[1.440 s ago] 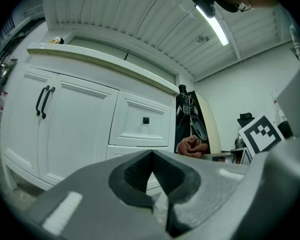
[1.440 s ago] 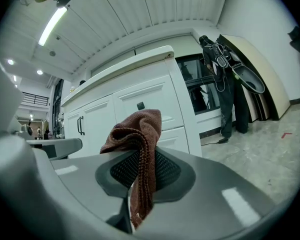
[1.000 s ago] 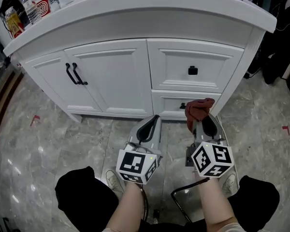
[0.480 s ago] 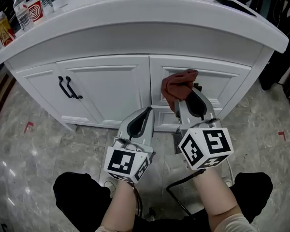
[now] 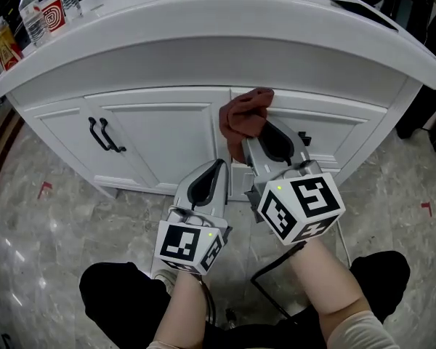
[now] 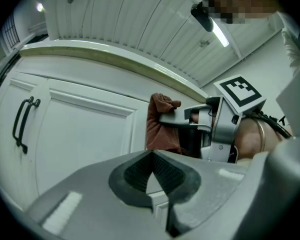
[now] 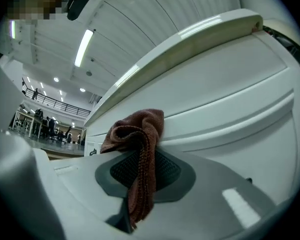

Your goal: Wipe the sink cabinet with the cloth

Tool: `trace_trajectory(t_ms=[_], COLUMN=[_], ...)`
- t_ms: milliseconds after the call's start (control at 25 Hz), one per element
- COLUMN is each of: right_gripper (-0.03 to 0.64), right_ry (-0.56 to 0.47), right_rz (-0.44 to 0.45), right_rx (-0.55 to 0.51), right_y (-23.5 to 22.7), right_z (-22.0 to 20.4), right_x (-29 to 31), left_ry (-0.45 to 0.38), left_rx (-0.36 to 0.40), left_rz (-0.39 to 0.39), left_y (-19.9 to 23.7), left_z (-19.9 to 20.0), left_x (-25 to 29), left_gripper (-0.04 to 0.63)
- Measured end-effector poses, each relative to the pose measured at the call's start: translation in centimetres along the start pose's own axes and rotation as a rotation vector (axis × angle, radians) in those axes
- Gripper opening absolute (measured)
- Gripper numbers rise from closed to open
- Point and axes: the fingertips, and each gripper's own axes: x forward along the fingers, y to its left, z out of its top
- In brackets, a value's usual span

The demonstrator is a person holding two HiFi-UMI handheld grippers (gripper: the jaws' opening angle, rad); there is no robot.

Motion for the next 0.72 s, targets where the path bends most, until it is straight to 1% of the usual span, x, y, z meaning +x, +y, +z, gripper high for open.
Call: trace_trajectory(t_ms=[80,240,400,720], right_gripper=[0.091,0.089,0.089,0.091], right_ry=[0.003,0.019,0.031,0.027], right_rz=[-0.01,-0.066,-0.117,-0.214], right_rx=[-0.012,-0.037,-0.042,-0.037], right_y=[-0.9,-2.9,-5.1,-9.4], right_z=[0.1,0.2,0.5,1.6], right_x=[-0.5,-1.9,-3.5,-6.9], left_ry=[0.0,0.009,0.007,0.027], left_rx=[-0.007,-0.005,-0.006,-0.014], left_rz=[-0.01,-0.042,-0.068,-0.131], left_y=[-0.4,-1.8,-3.4,-6.6], left_z=[-0.6,-1.4,-1.3,-2.4], left_x=[0.2,0.6,1.1,1.9], left_gripper=[0.0,0.0,0.0,0.0])
